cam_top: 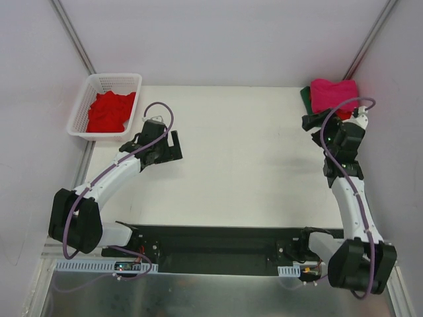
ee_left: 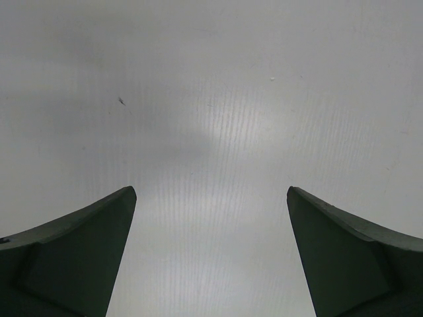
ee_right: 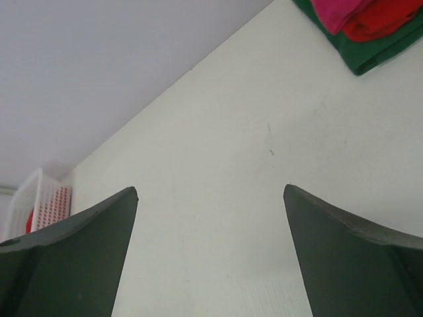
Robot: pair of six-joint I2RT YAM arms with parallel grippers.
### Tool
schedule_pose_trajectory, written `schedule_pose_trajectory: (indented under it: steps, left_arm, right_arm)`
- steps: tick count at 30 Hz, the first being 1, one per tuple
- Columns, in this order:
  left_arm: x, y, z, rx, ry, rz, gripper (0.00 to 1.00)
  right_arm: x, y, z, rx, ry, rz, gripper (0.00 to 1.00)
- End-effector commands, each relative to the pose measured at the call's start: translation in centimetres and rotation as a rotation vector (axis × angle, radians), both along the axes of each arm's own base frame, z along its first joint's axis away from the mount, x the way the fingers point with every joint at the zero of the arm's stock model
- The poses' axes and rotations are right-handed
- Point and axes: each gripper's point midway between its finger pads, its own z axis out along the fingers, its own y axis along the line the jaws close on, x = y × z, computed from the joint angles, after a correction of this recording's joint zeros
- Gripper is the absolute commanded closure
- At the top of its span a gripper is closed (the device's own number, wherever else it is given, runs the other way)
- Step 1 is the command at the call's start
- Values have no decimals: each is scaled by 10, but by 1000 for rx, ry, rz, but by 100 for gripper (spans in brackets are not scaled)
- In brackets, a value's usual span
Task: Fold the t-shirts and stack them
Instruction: Put the neatly folded tshirt into the corner of the board with the right arm
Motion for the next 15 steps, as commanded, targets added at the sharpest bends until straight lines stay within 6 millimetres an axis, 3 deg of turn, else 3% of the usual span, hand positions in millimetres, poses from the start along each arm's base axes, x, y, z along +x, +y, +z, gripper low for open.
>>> schedule_pose_trajectory:
  steps: [1,9,15]
  left_arm:
    - [1,1,4,-2,-23,15,1]
    - [-4,9,8,13,-52,33,1]
    - [-6,15,12,12,-72,79,1]
  right_arm:
    - [-41,24,-12,-197,100,99,4]
    - [-90,42,-59,-388,261,150,4]
    - [-102,45,-77,-500,276,83,4]
